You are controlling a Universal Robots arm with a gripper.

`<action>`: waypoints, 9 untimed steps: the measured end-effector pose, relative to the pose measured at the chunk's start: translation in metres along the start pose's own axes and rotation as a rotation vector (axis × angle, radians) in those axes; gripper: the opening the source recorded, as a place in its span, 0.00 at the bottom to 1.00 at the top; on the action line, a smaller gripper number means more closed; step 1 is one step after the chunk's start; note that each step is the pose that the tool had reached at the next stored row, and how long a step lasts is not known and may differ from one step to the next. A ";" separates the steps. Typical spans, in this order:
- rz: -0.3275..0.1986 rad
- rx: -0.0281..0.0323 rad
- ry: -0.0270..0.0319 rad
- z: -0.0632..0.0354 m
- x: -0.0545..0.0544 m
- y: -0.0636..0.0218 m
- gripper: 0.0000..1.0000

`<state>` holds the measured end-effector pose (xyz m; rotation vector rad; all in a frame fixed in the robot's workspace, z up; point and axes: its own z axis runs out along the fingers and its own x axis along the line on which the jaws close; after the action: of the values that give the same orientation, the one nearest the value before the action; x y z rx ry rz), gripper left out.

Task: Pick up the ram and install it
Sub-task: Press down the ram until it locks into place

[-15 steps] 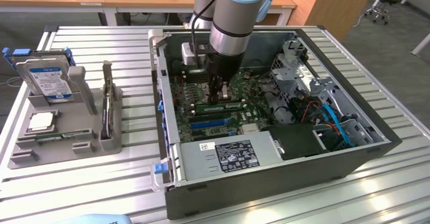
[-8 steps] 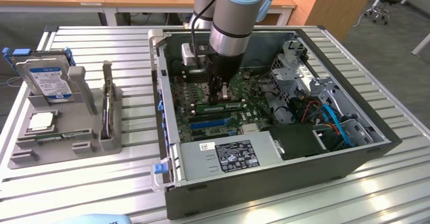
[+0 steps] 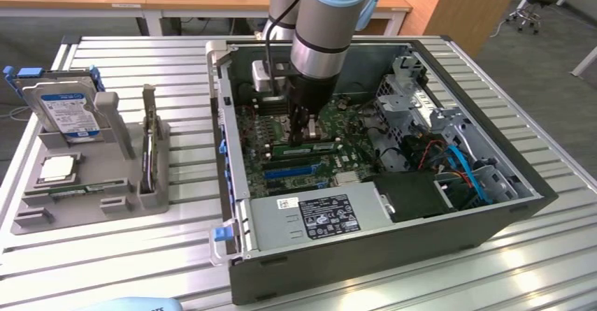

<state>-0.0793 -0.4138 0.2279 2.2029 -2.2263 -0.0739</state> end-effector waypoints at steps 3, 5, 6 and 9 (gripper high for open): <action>0.000 -0.0001 0.0002 0.0006 0.000 0.0000 0.10; 0.000 -0.0001 0.0001 0.0011 0.000 0.0000 0.10; 0.000 -0.0001 0.0001 0.0011 0.000 0.0000 0.10; 0.000 -0.0001 0.0001 0.0012 0.000 0.0000 0.10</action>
<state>-0.0793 -0.4138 0.2267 2.2029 -2.2262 -0.0740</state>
